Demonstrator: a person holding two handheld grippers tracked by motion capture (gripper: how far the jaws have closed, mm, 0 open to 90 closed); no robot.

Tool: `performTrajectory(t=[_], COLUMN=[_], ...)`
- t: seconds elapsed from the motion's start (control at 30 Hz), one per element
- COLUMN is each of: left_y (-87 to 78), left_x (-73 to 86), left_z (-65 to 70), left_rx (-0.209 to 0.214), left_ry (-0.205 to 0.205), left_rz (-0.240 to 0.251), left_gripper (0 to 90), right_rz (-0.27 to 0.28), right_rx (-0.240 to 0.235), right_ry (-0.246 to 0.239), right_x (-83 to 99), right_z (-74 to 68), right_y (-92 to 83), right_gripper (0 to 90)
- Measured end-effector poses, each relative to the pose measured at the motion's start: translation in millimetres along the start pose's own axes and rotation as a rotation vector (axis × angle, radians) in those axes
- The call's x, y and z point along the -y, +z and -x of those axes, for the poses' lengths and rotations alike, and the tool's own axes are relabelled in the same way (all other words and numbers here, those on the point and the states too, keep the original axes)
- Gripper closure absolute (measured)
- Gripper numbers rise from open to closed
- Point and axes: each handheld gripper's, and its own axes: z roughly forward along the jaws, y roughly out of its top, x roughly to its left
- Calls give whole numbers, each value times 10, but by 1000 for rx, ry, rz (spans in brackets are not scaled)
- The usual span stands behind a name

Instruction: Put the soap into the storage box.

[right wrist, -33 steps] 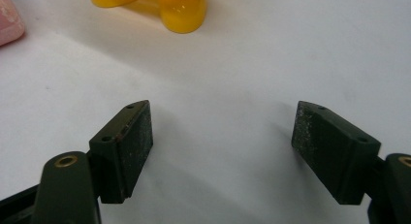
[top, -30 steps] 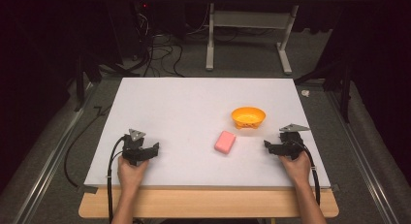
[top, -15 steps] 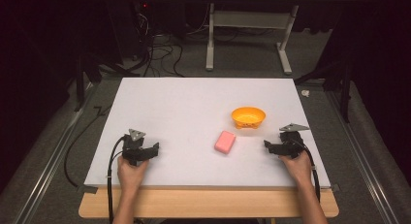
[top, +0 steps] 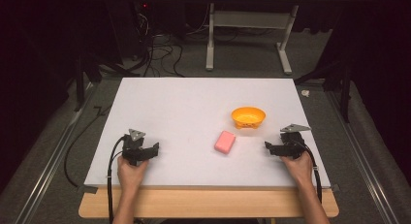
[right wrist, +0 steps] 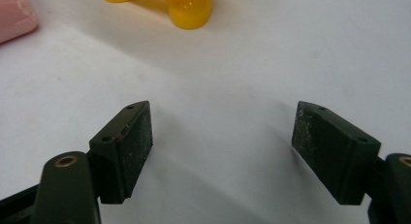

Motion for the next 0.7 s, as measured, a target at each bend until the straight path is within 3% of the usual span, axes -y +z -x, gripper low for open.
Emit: performTrajectory(t=[0.33,0.7], left_y=[0,0], left_x=[0,0], left_z=[0,0], left_rx=[0,0], left_ry=[-1,-1], left_rz=[-1,-1], left_gripper=[235,235], right_rz=[52,105], right_rx=[-58,-145], right_ry=[-14,-59], right_x=[-47,-193], right_z=[-105,-322], right_y=[-108,-186], right_gripper=[229,222])
